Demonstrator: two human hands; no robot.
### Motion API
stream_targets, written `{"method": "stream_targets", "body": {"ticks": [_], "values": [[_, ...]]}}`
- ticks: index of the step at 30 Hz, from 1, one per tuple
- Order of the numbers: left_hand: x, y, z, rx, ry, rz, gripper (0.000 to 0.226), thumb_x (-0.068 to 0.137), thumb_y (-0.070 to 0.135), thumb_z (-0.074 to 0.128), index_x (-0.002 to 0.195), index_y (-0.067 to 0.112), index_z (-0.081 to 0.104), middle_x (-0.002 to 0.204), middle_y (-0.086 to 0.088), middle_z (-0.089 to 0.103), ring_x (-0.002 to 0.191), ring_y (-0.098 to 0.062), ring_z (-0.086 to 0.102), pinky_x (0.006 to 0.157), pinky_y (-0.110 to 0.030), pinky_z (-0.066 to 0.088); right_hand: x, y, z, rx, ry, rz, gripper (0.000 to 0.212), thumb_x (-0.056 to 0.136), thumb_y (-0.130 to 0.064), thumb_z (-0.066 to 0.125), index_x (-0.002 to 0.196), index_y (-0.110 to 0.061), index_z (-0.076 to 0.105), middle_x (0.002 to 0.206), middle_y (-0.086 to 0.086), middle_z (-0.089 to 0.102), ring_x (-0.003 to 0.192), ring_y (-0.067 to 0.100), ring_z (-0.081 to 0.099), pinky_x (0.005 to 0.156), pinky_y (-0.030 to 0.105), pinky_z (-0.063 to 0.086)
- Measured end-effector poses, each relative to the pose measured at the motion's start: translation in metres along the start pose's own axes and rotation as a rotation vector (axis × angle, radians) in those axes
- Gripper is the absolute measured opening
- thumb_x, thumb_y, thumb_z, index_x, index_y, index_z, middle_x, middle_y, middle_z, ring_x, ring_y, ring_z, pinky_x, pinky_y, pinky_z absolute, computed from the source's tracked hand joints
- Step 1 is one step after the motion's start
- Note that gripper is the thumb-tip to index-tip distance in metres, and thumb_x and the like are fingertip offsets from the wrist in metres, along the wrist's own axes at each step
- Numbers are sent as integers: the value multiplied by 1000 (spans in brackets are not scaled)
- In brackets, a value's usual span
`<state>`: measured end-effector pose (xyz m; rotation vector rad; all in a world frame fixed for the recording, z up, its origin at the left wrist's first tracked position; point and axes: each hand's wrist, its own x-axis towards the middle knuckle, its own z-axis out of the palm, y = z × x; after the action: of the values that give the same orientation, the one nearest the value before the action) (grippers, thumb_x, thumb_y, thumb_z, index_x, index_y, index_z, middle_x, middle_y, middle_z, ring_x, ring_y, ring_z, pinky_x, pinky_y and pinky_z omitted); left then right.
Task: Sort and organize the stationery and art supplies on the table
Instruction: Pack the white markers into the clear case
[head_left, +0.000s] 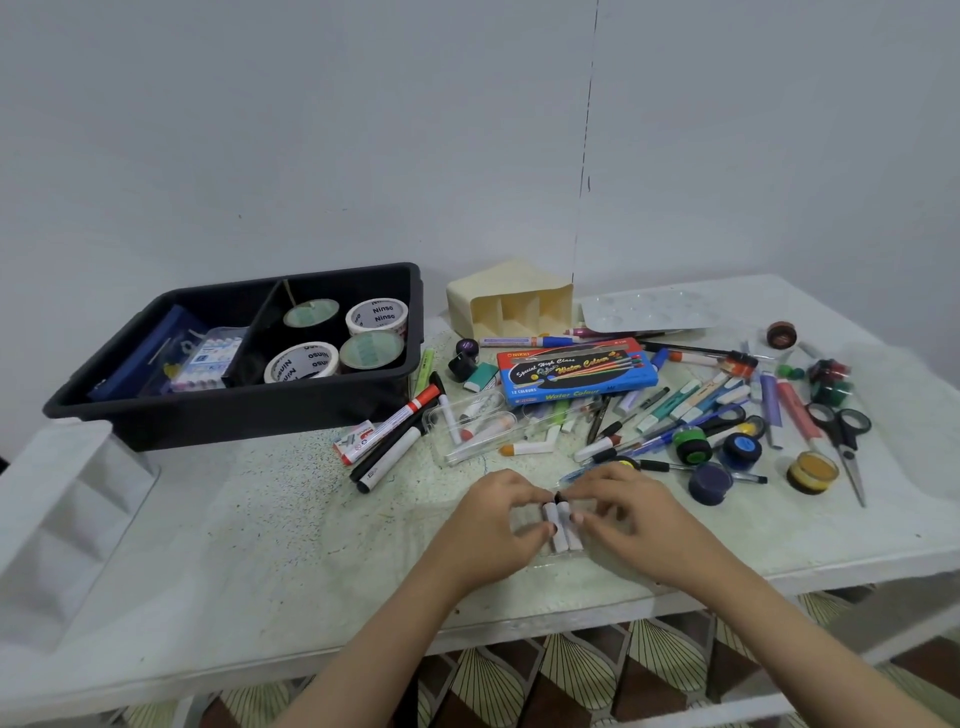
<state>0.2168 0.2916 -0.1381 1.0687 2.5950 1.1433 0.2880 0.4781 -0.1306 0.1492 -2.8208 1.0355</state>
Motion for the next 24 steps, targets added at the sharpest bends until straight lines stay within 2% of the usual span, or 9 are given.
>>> {"method": "stream_targets", "body": {"ticks": [3,5,8,10,13,17,21,24], "values": [[4,0,-6,-51,89,19,23,84,15,65,106,19,71,94,10,62,85,3,53,73,-8,38,11,-3,-15,-75,117,4,18,91,-24,58,104,-28,70,93,-17,55,78,-2,52,69,18,41],[11,-2,-10,26,133,10,23,86,14,62,107,19,69,98,9,63,88,2,53,79,-10,37,23,-2,-27,-186,138,55,21,93,-22,54,109,-26,68,95,-11,54,77,1,51,68,24,43],[25,-8,-15,219,150,-4,27,89,16,57,114,18,66,110,6,59,107,-7,47,97,-18,31,41,6,-40,-445,53,127,27,94,-19,49,116,-27,64,107,-4,51,87,14,55,66,28,43],[35,-9,-18,331,143,10,29,89,15,56,117,17,64,111,3,56,110,-12,45,96,-23,34,51,12,-46,-555,-12,162,28,94,-17,49,115,-27,63,109,-2,50,90,16,54,66,28,44],[48,-9,-22,481,100,47,32,89,15,55,119,17,64,114,0,53,109,-17,44,95,-26,34,62,20,-52,-574,-85,218,22,90,-21,57,109,-29,64,110,-4,50,92,14,52,70,28,46],[58,-9,-21,571,53,65,30,91,21,53,120,20,62,118,1,47,109,-16,39,89,-24,28,69,26,-56,-579,-125,192,21,87,-29,62,109,-28,65,111,-6,53,97,12,53,78,28,48],[63,-11,-18,540,89,44,23,90,22,57,111,19,65,115,3,48,105,-13,39,84,-19,27,71,27,-57,-555,-165,160,29,90,-31,59,118,-27,62,117,-7,55,103,11,53,80,27,47],[60,-12,-17,425,130,12,15,86,22,62,100,21,65,110,7,50,103,-10,40,88,-19,30,72,28,-59,-538,-170,154,27,89,-31,60,115,-26,63,116,-7,56,102,11,53,80,26,47]]}}
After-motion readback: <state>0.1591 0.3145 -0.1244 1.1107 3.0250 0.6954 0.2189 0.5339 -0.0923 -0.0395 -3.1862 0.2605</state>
